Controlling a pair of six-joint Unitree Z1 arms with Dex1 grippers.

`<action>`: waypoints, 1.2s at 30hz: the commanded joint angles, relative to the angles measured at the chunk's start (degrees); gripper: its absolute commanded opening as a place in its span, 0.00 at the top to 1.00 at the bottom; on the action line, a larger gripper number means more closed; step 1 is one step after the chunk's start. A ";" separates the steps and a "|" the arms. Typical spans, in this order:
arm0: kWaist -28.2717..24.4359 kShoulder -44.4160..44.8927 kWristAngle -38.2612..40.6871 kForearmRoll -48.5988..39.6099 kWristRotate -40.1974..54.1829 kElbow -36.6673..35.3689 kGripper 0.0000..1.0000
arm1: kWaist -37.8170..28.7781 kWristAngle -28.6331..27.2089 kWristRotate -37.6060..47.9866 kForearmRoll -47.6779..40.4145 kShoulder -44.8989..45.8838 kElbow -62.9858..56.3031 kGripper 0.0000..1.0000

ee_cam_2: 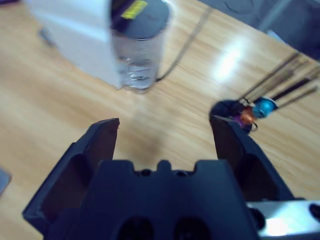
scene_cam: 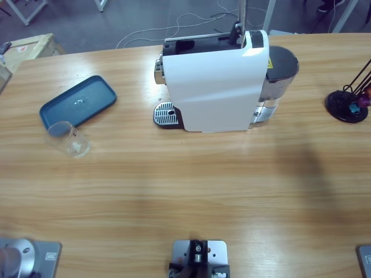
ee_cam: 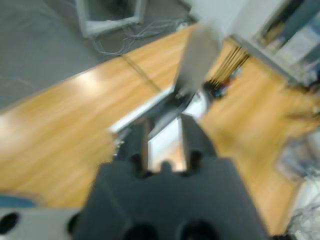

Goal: Pour coffee

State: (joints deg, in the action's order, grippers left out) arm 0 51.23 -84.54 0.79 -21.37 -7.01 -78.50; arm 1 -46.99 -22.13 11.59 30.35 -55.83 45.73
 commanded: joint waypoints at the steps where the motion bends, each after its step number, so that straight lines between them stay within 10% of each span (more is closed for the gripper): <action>1: 4.95 18.41 -16.25 -0.76 9.29 28.09 0.01 | 21.52 -2.46 6.16 -12.20 -10.03 -7.78 0.33; 21: 4.95 24.78 -15.18 0.01 9.12 38.44 0.01 | 37.06 5.03 2.21 -37.76 -27.06 -16.34 0.34; 36: 4.94 25.36 -15.11 0.01 7.61 38.83 0.01 | 40.31 6.84 2.01 -43.09 -29.46 -17.34 0.58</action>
State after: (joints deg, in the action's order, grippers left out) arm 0 55.41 -60.96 -14.31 -21.54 1.45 -42.05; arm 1 -7.77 -16.31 14.34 -11.24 -82.79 29.40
